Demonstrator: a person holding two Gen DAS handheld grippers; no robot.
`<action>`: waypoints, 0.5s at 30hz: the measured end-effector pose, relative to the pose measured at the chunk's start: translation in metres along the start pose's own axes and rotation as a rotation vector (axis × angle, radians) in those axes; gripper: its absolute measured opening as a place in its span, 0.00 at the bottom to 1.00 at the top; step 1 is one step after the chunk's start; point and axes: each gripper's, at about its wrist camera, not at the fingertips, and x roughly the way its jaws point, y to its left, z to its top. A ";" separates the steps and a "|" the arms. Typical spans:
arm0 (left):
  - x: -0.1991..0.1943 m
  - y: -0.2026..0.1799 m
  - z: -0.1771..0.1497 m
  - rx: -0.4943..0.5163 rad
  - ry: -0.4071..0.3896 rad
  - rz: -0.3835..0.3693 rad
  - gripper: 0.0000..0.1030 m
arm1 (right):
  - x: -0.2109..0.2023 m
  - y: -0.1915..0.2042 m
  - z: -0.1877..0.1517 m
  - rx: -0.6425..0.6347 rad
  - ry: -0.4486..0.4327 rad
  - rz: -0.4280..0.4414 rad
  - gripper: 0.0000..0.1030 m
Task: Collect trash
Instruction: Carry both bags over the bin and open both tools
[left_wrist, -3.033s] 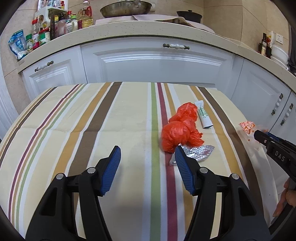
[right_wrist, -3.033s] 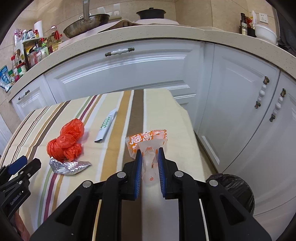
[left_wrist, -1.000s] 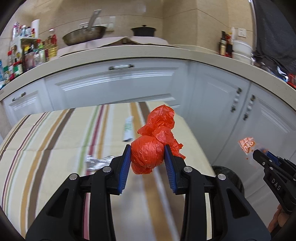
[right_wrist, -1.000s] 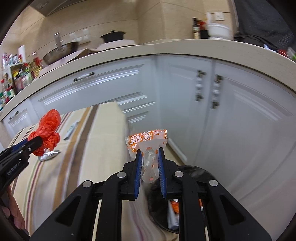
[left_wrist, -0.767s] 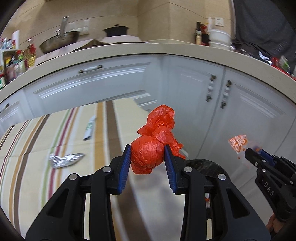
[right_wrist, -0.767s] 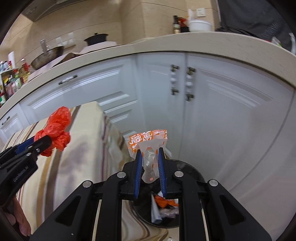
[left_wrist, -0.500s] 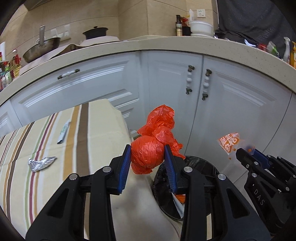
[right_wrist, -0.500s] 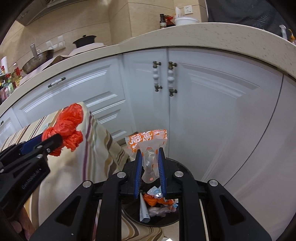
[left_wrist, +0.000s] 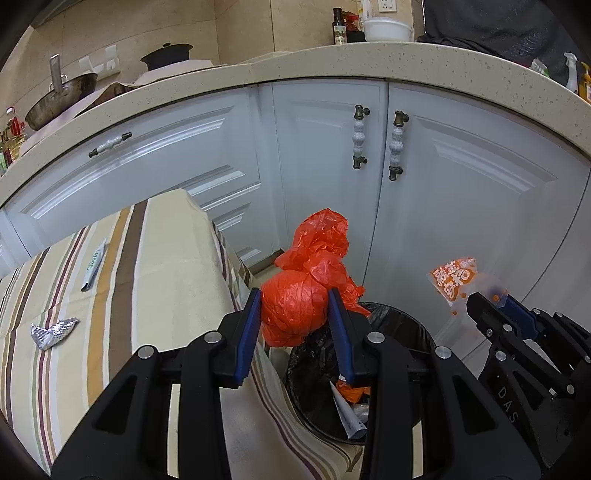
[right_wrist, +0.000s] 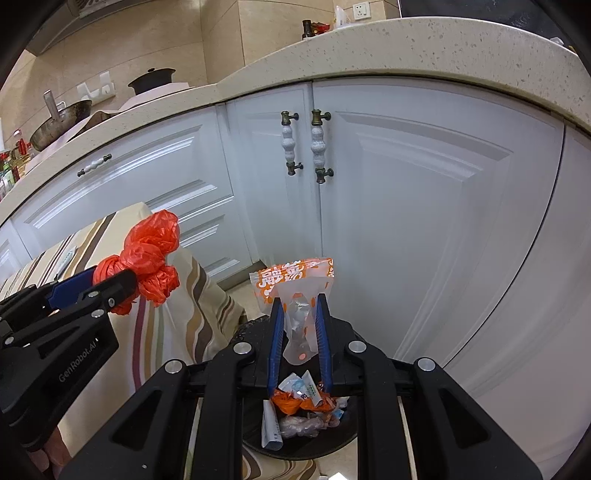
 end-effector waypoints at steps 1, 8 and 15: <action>0.002 0.000 0.001 -0.001 0.005 -0.003 0.34 | 0.001 -0.001 0.001 0.001 0.000 -0.002 0.17; 0.008 -0.006 0.004 -0.012 0.007 -0.025 0.34 | 0.005 -0.007 0.005 0.006 0.002 -0.013 0.17; 0.014 -0.009 0.006 -0.029 0.022 -0.028 0.36 | 0.010 -0.007 0.007 0.004 0.005 -0.015 0.19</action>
